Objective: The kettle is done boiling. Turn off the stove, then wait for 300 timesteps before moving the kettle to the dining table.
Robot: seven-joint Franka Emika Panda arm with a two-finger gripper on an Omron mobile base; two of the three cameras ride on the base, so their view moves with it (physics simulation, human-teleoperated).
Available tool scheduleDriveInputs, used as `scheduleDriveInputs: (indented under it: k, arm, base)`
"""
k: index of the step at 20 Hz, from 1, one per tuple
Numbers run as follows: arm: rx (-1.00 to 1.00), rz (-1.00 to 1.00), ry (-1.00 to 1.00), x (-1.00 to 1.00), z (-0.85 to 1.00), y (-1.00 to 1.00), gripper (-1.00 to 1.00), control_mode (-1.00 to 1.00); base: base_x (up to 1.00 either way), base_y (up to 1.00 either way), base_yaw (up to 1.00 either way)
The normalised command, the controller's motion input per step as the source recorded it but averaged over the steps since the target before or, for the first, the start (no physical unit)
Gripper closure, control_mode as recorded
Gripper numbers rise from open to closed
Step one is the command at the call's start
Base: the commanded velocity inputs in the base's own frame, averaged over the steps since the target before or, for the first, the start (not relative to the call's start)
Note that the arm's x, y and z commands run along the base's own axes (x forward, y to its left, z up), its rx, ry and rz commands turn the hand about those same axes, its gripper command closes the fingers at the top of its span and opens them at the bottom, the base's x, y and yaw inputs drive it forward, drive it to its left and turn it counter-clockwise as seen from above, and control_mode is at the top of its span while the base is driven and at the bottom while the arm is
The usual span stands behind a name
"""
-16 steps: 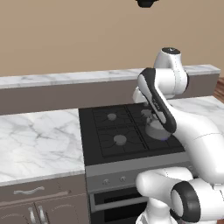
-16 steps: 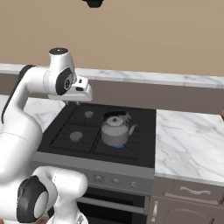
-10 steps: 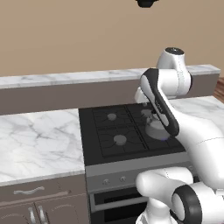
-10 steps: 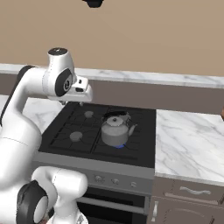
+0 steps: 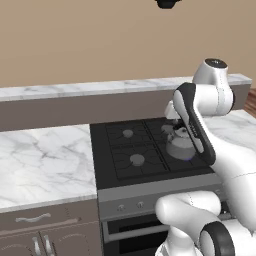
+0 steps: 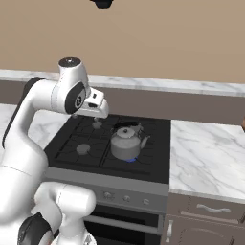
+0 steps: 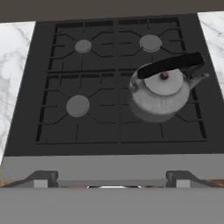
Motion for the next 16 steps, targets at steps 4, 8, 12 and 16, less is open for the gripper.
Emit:
scheduleDriveInputs:
  k: [4, 8, 12, 16]
  arm:
    - [0.05, -0.08, 0.0, -0.02, 0.0, -0.23, -1.0, -1.0]
    - [0.05, -0.08, -0.01, -0.1, -0.01, -0.22, -1.0, -1.0]
    - [0.06, -0.11, -0.05, -0.18, -0.04, -0.25, -1.0, -1.0]
    - [0.05, -0.12, -0.08, -0.29, -0.04, -0.3, -1.0, -1.0]
  base:
    - [0.0, 0.0, 0.0]
    - [0.0, 0.0, 0.0]
    - [0.0, 0.0, 0.0]
    - [0.0, 0.0, 0.0]
